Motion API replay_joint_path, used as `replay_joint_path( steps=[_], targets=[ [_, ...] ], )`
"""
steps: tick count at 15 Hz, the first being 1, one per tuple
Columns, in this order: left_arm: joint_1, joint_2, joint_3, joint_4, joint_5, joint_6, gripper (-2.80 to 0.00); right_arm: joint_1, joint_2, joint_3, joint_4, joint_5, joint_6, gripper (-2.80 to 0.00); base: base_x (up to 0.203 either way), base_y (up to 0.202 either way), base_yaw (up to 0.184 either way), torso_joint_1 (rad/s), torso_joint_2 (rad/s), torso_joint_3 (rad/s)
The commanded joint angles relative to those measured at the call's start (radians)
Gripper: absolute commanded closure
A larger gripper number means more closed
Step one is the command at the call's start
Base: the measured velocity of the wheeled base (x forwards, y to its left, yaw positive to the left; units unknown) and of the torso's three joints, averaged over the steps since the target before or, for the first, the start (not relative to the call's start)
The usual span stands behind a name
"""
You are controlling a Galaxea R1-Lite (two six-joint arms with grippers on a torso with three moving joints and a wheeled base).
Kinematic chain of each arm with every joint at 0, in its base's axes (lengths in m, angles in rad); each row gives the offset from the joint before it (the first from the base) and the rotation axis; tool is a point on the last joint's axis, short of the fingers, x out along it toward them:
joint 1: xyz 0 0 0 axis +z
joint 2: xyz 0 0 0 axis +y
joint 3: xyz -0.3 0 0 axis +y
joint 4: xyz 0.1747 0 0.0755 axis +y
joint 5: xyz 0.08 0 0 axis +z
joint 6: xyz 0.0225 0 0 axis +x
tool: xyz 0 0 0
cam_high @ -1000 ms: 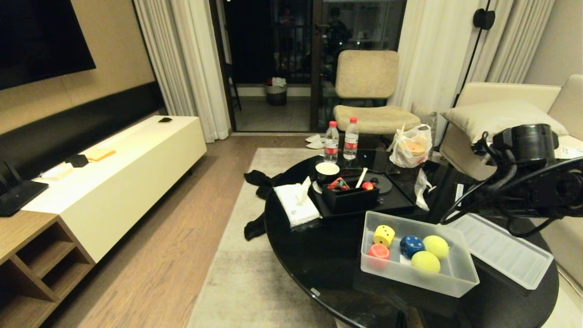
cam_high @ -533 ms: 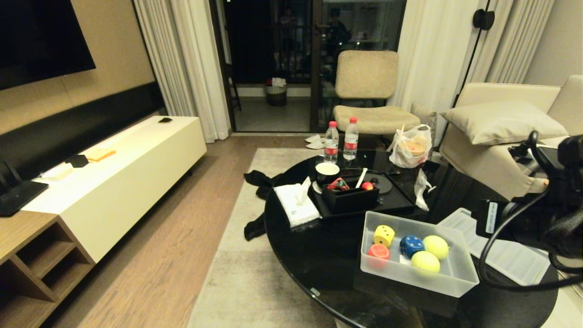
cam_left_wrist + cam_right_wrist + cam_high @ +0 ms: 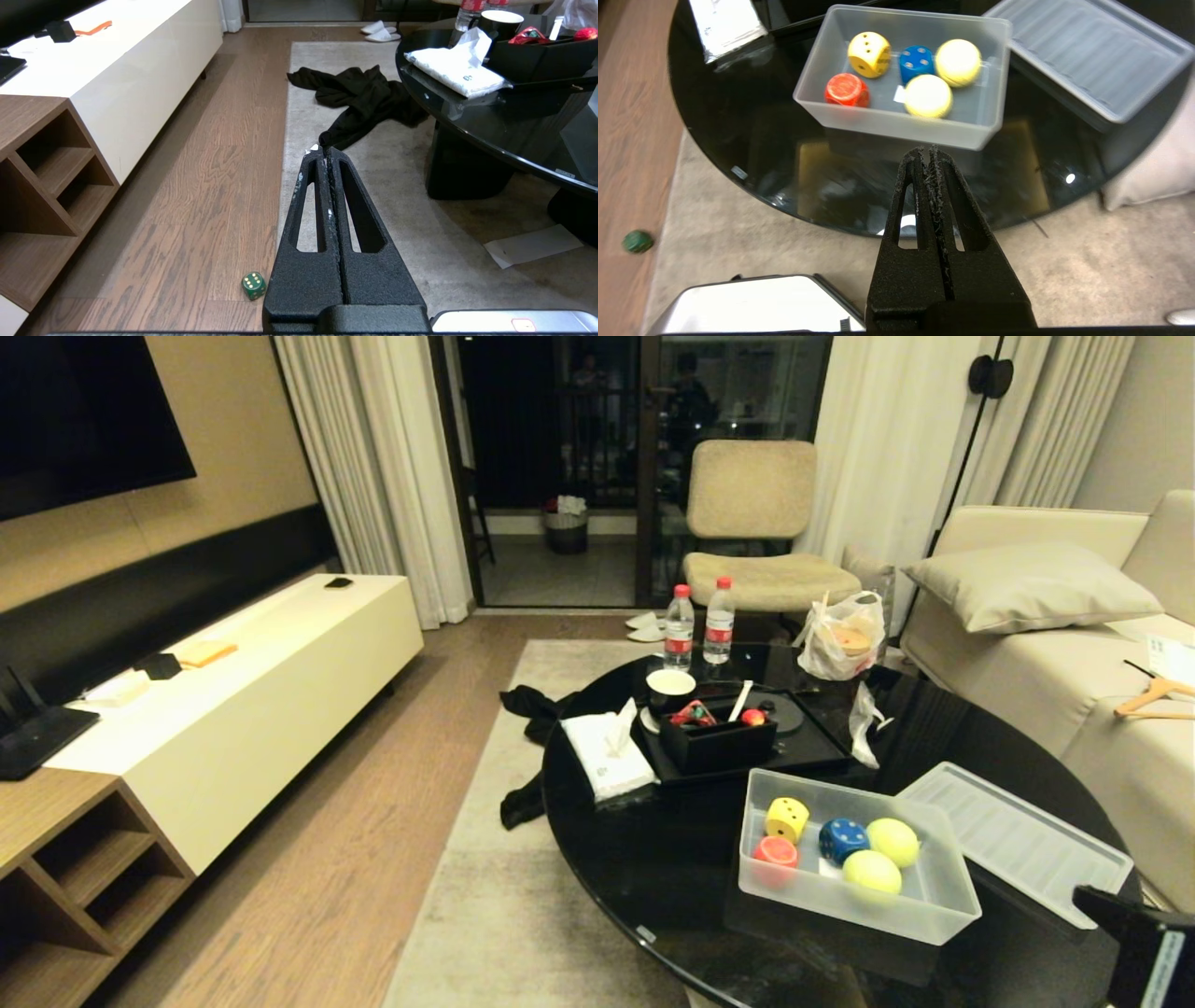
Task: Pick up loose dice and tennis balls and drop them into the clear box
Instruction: Pick up toys out of the box
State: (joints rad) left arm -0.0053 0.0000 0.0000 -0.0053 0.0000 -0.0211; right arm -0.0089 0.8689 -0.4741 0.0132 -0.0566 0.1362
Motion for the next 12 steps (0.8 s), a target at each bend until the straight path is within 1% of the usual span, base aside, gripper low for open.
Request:
replay_joint_path(
  steps=[1, 5, 10, 12],
  targets=[
    [-0.001, 0.0, 0.002, -0.001, 0.0, 0.0, 0.0, 0.0, -0.199, 0.096, 0.001, -0.016, -0.001, 0.0, 0.0, 0.0, 0.0, 0.0, 0.0, 0.0],
    [0.001, 0.0, 0.002, -0.001, 0.0, 0.0, 0.0, 0.0, -0.387, 0.22, 0.002, -0.018, -0.002, 0.0, 0.0, 0.0, 0.0, 0.0, 0.0, 0.0],
    [0.001, 0.0, 0.002, -0.001, 0.0, -0.001, 0.0, 0.0, -0.588, 0.327, 0.004, -0.001, -0.005, 0.0, 0.0, 0.0, 0.0, 0.0, 0.0, 0.0],
    [-0.001, 0.0, 0.002, -0.001, 0.0, -0.002, 0.0, 0.0, -0.685, 0.351, 0.046, 0.011, -0.005, 0.0, 0.0, 0.0, 0.0, 0.0, 0.0, 0.0]
  ],
)
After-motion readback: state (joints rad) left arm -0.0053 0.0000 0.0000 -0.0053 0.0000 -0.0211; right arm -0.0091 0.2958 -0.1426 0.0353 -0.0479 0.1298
